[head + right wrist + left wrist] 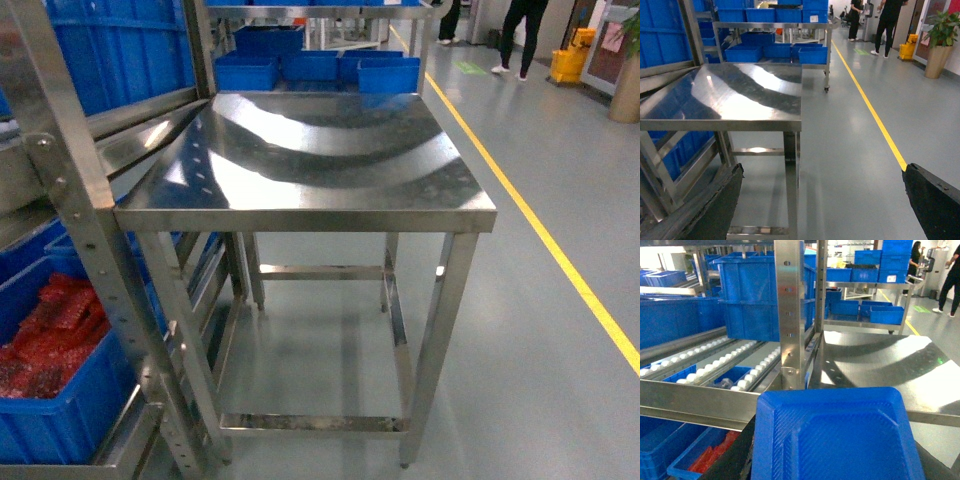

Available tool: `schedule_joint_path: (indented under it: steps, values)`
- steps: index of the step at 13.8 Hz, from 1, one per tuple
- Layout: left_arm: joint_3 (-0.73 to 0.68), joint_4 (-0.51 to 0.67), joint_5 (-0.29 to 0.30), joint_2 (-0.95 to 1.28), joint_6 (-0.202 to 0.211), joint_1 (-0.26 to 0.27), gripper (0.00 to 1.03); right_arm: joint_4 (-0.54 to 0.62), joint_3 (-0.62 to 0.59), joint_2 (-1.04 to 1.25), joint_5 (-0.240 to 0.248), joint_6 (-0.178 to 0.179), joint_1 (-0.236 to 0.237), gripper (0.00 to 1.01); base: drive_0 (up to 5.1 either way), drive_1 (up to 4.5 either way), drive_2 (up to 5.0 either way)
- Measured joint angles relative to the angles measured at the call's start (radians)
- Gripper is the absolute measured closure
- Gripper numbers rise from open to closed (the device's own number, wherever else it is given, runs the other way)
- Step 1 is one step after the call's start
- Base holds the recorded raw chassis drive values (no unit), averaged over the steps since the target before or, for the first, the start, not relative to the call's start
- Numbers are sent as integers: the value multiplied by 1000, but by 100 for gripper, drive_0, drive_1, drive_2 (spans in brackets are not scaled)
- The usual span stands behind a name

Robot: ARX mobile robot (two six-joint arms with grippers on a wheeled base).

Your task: Pick blue part to blue bin on bottom shelf

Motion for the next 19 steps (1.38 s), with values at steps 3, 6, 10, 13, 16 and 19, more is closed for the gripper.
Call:
schedule_joint_path:
  steps: [3,6,10,13,16,19]
  values:
    - [0,-2,0,0,0,-2,59,-2,0,0,0,0,0,3,-479,267,267]
    - [0,-4,0,0,0,-2,59,-2,0,0,0,0,0,3,-500,245,245]
    - [0,-2,0,0,0,-2,59,-2,0,0,0,0,0,3,-506,240,240]
    - [0,-3,-2,0,0,-2,59,-3,0,0,0,0,0,3,-505,240,240]
    - [0,-3,-1,1,0,-1,59,-1,0,0,-1,0,0,3,-516,230,230]
    - [0,-2,0,0,0,-1,59,-2,0,0,0,0,0,3,-511,234,234]
